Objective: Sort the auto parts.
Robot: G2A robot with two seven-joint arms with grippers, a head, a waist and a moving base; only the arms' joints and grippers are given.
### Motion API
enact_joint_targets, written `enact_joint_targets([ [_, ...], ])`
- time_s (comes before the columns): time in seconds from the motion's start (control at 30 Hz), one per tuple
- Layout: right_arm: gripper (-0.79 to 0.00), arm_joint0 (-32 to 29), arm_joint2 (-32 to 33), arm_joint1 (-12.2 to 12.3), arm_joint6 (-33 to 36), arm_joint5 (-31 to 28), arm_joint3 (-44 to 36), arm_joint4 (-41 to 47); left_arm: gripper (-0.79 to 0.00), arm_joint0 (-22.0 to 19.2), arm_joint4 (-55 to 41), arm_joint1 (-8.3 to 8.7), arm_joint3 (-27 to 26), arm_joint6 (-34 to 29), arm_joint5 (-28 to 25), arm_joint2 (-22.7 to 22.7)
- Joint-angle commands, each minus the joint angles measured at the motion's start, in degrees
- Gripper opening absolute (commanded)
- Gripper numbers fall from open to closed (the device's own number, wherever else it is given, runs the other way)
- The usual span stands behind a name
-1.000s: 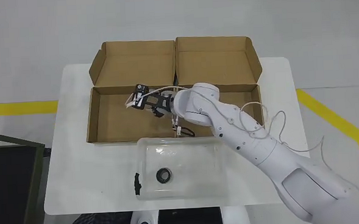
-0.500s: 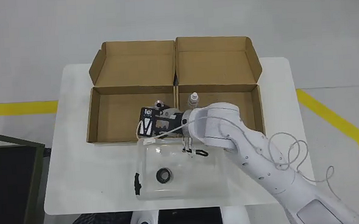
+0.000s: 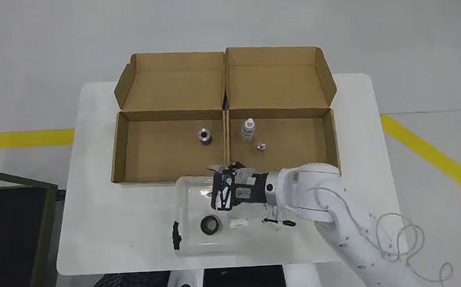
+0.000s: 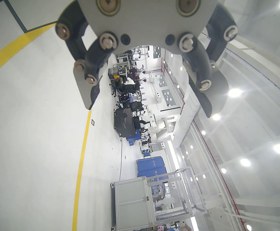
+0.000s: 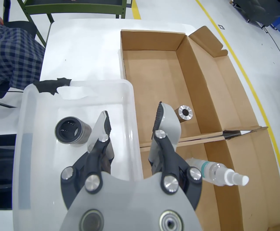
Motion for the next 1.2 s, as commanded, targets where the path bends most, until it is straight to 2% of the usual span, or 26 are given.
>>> enact_joint_targets([
  [0.0, -0.406, -1.6, 0.4, 0.4, -0.5, -1.3, -1.0, -0.9, 0.000, 0.0, 0.0, 0.00, 0.0, 0.0, 0.0, 0.0],
  [0.23, -0.403, -5.9, 0.4, 1.6, -2.2, -4.3, -1.8, -3.4, 0.000, 0.0, 0.0, 0.00, 0.0, 0.0, 0.0, 0.0],
  [0.47, -0.397, -7.6, -1.7, 2.1, -4.2, -5.6, -0.2, -5.4, 0.000, 0.0, 0.0, 0.00, 0.0, 0.0, 0.0, 0.0],
  [0.57, -0.348, -7.3, -2.7, 2.1, -4.6, -5.6, 1.1, -5.9, 0.000, 0.0, 0.0, 0.00, 0.0, 0.0, 0.0, 0.0],
  [0.73, -0.311, -6.5, -4.5, 2.1, -4.7, -5.4, 2.5, -6.2, 0.000, 0.0, 0.0, 0.00, 0.0, 0.0, 0.0, 0.0],
  [1.17, -0.271, -3.2, -8.2, 1.8, -5.1, -4.6, 6.6, -6.4, 0.000, 0.0, 0.0, 0.00, 0.0, 0.0, 0.0, 0.0],
])
